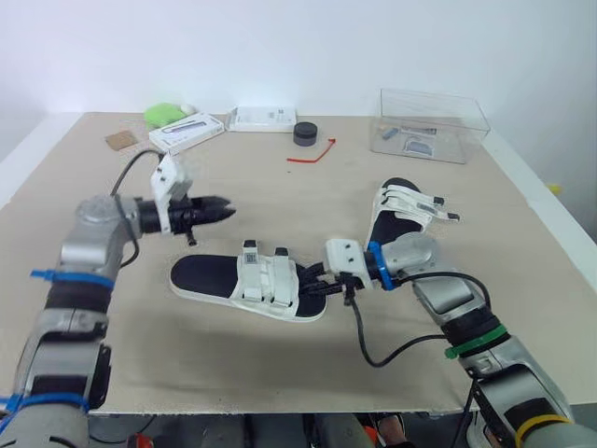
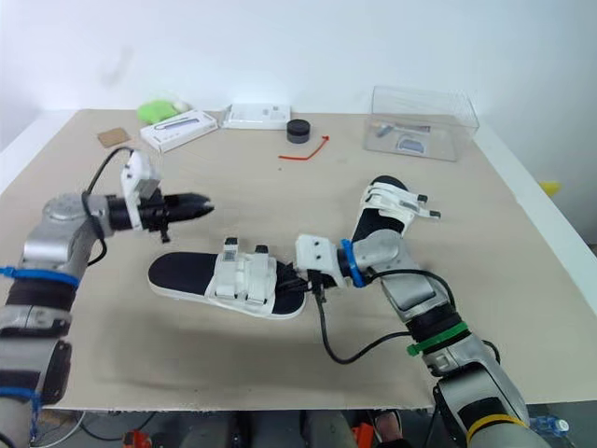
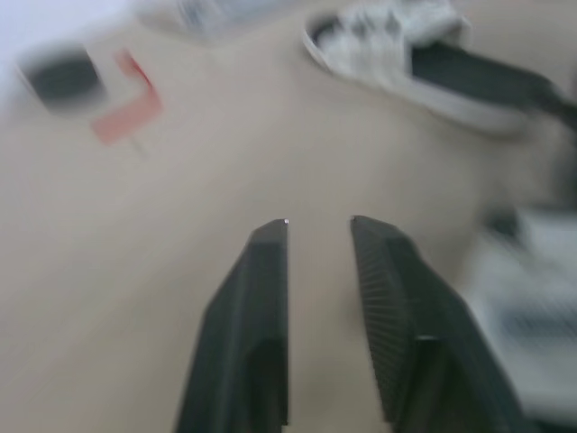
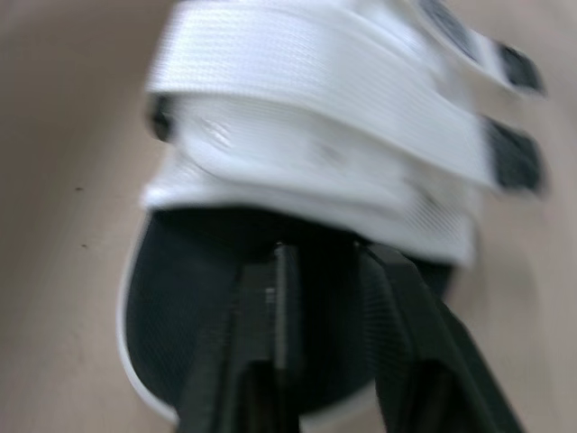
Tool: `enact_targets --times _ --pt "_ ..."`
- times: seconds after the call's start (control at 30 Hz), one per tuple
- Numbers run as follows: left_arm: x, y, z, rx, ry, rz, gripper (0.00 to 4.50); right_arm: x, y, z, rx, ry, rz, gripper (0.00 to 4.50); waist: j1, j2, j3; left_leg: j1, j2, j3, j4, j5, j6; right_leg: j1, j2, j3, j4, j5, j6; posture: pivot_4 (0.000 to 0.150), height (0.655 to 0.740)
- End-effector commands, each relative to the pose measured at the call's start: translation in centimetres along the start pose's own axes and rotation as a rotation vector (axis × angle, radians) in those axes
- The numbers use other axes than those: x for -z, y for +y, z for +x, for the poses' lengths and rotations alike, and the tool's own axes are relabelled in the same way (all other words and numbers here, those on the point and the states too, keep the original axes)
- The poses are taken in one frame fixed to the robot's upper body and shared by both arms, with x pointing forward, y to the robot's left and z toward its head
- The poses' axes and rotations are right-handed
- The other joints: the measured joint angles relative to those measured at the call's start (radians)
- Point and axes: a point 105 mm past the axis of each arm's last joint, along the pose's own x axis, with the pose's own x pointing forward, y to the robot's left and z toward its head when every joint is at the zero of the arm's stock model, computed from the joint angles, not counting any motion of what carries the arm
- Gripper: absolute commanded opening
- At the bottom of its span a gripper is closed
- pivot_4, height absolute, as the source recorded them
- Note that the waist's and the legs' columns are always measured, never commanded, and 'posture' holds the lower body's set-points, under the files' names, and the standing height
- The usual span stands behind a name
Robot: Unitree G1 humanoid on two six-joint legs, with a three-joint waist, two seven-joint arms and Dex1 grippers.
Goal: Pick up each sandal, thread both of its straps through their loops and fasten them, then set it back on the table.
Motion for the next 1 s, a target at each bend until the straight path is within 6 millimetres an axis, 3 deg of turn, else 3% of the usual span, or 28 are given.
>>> enact_targets --times 0.03,0.17,0.2,0.33,0.5,0.7,0.83,1.0 --pt "-0.6 -1.6 -1.1 0.073 -0.006 -0.005 2.26 -1.5 -1.1 -4.5 0.117 -0.125 0.122 2.46 0.002 0.000 0.000 0.000 0.000 0.000 0.000 0.000 0.000 0.000 -0.001 0.000 0.000 0.000 0.000 0.150 0.7400" --pt "0.5 -3.3 -1.3 0.149 0.042 0.001 3.73 -2.2 -0.5 -8.8 0.179 -0.263 0.265 4.08 0.000 0.000 0.001 -0.005 -0.002 -0.003 0.000 -0.002 0.003 -0.003 -0.006 -0.003 0.000 -0.002 0.001 0.150 0.7400" --pt "0.6 -3.6 -1.2 0.164 0.048 0.010 4.40 -2.2 -0.4 -9.5 0.189 -0.274 0.280 4.50 -0.001 0.000 0.000 -0.006 -0.001 -0.004 0.000 -0.002 0.003 -0.003 -0.005 -0.004 -0.001 -0.002 0.000 0.150 0.7400" --pt "0.7 -4.3 -0.2 0.228 0.057 0.126 4.46 -1.9 -0.2 -11.2 0.234 -0.285 0.300 4.50 -0.002 0.001 0.001 -0.005 -0.001 -0.006 0.000 -0.002 0.003 -0.003 -0.002 -0.005 0.000 -0.003 -0.001 0.150 0.7400" --pt "1.8 -5.2 0.9 0.325 0.114 0.248 4.46 -1.8 0.0 -11.8 0.243 -0.273 0.288 4.50 -0.003 0.001 0.001 -0.005 -0.001 -0.004 0.000 -0.002 0.003 -0.003 0.001 -0.003 0.000 -0.003 -0.001 0.150 0.7400" --pt "1.6 -5.7 2.3 0.384 0.103 0.328 4.46 -0.8 0.2 -12.5 0.275 -0.239 0.252 4.50 -0.003 0.001 0.001 -0.005 -0.001 -0.003 0.000 -0.003 0.004 -0.003 0.001 -0.004 -0.001 -0.003 0.000 0.150 0.7400" --pt "1.2 -4.1 1.3 0.336 0.124 0.336 4.46 -0.3 0.6 -12.7 0.281 -0.226 0.246 4.50 -0.003 0.001 0.001 -0.005 -0.001 -0.003 0.001 -0.003 0.005 -0.003 0.001 -0.003 -0.001 -0.003 0.001 0.150 0.7400" --pt "1.9 -4.3 0.5 0.354 0.159 0.338 4.46 0.1 0.9 -12.9 0.289 -0.207 0.241 4.50 -0.004 0.001 0.001 -0.005 0.000 -0.003 0.001 -0.004 0.005 -0.003 0.002 -0.003 0.000 -0.003 0.001 0.150 0.7400"
